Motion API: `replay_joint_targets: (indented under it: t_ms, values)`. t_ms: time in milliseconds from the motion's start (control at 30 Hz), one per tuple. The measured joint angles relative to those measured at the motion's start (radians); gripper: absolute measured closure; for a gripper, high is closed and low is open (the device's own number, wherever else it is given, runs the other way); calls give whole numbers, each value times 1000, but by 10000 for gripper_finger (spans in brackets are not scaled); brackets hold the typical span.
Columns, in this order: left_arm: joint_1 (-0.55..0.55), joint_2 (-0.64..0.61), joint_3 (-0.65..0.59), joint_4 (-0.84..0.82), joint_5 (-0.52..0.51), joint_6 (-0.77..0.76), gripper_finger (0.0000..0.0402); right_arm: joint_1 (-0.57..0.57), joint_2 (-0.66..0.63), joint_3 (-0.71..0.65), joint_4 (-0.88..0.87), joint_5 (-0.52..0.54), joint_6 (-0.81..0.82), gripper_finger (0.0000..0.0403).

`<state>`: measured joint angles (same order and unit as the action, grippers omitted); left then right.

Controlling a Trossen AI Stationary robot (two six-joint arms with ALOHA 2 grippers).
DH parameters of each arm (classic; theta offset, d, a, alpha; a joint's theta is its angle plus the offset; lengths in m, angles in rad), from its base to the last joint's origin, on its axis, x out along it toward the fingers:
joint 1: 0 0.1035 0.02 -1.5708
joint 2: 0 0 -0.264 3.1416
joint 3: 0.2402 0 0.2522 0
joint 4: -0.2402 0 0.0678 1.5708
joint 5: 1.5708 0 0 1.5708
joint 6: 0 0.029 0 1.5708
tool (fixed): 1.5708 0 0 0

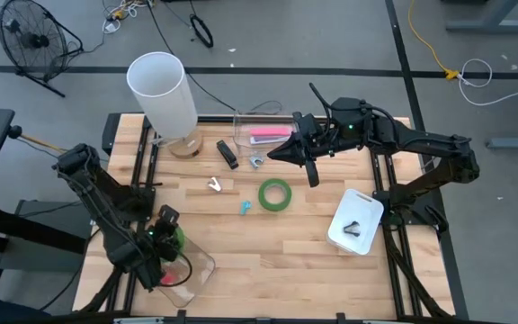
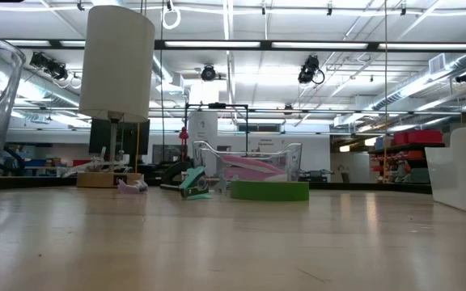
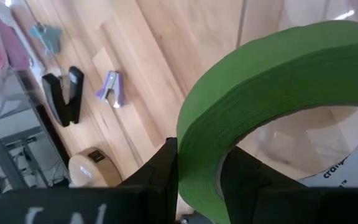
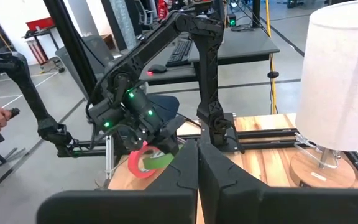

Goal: Pick and place Stapler, Stapler remover, tape
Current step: Put the green tape into the bottom transparent bin

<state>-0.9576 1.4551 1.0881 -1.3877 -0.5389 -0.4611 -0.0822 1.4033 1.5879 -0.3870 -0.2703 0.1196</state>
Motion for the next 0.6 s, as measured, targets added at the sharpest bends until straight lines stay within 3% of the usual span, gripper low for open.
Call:
replay_joint_targets:
  t_ms: [300,600]
  values:
    - [0,0,0,13,23,1,289,0,0,0,0,0,3,402]
    - [1,0,0,56,181,1,286,0,0,0,1,0,-5,402]
